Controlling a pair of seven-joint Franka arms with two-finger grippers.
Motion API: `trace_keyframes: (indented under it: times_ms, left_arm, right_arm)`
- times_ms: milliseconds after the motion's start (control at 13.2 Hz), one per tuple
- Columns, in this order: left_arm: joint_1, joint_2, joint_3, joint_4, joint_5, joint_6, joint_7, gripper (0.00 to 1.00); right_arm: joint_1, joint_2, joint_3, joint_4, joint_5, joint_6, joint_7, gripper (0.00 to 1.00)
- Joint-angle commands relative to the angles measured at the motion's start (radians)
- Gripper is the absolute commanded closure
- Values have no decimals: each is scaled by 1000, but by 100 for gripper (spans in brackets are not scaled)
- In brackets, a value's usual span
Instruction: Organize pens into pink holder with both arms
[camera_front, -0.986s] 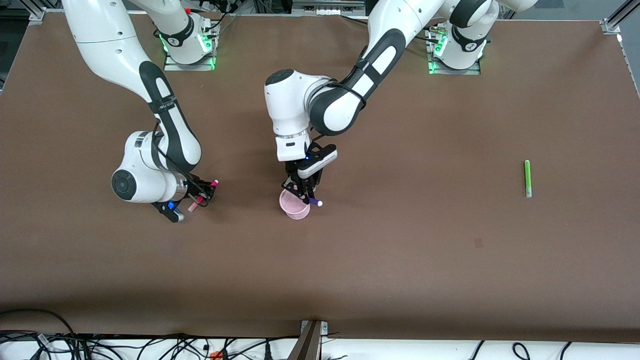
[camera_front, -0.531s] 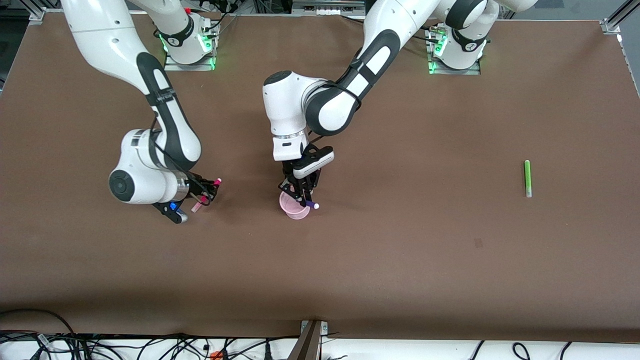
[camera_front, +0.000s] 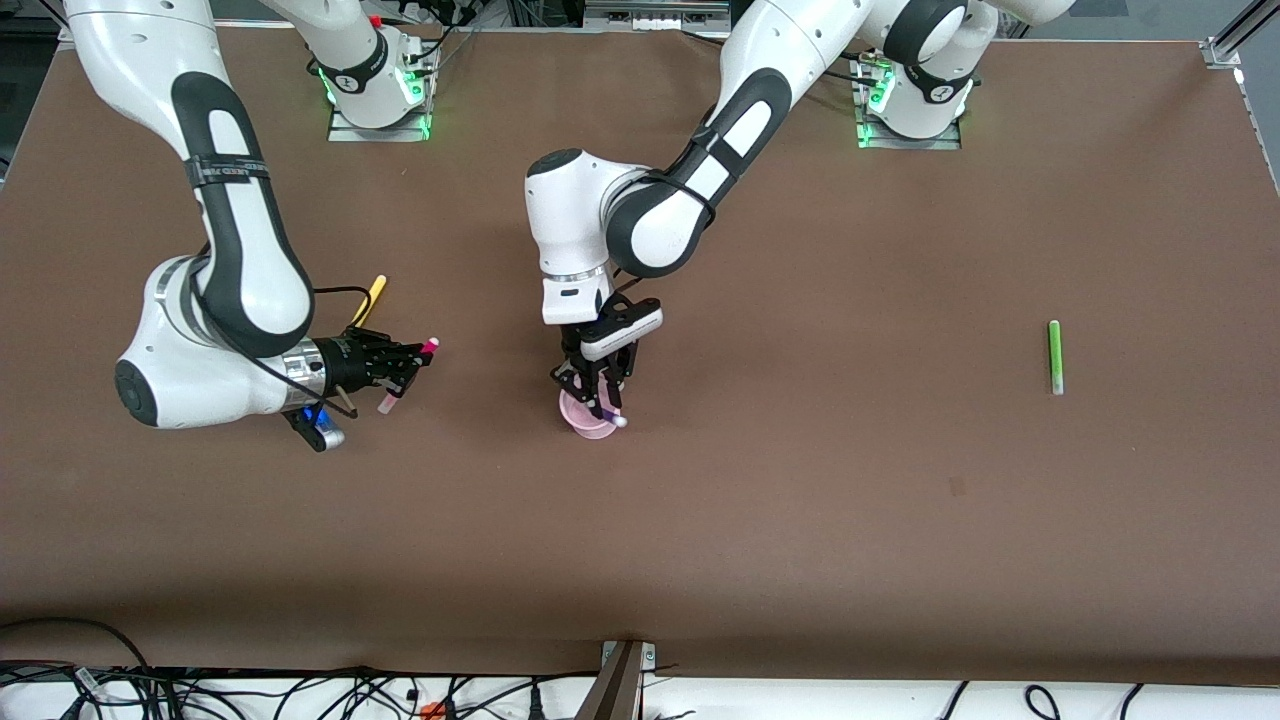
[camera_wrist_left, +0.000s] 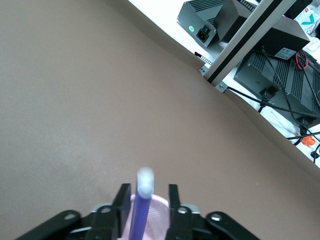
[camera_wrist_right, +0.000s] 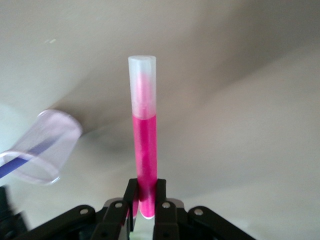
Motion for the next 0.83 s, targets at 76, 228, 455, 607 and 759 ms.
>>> trace_keyframes:
  times_ms: [76,228,455,607,759]
  left_arm:
    - [-6,-23,15,38,21,-19,35,0]
    - [26,-92,7,34,-57,-63,104,0]
    - [109,-212,1,22,-325,-161,393,0]
    - [172,-317,2,-24,-522,-226,616,0]
    - [244,-451,1,-111,-637,-302,791,0]
  right_arm:
    - [-30,9,3,48,190,-106,35,96]
    - [-36,11,4,48,246,-136,69,96]
    - [-38,24,4,37,370,-140,81,96]
    - [-32,54,7,31,460,-134,88,96]
    - [-18,92,12,28,603,-114,88,96]
